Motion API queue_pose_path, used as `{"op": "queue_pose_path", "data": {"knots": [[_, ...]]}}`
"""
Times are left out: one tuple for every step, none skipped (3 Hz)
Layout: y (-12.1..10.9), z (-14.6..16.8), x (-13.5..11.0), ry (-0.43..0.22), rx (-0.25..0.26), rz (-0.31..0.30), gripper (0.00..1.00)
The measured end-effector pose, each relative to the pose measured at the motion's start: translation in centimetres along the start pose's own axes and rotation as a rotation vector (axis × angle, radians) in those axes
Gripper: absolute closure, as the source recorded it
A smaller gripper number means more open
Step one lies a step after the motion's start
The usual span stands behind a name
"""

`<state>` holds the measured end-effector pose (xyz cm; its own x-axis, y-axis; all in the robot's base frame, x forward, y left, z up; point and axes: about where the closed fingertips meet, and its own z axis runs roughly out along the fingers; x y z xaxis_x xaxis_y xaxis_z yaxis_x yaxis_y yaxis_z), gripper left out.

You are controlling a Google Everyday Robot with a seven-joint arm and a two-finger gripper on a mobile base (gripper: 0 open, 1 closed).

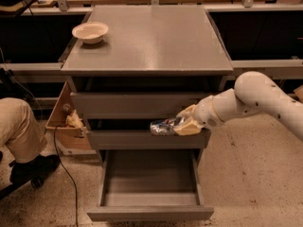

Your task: Place redbull can into bottom drawer

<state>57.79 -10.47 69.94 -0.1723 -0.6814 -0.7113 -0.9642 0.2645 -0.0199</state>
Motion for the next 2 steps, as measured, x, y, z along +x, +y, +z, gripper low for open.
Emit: {"op": "queue_pose_path", "data": {"knots": [[0.9,2.0,3.9,0.019,-0.007,0.019,1.00],[1.7,4.8,8.4,0.038,-0.013,0.052,1.00]]}}
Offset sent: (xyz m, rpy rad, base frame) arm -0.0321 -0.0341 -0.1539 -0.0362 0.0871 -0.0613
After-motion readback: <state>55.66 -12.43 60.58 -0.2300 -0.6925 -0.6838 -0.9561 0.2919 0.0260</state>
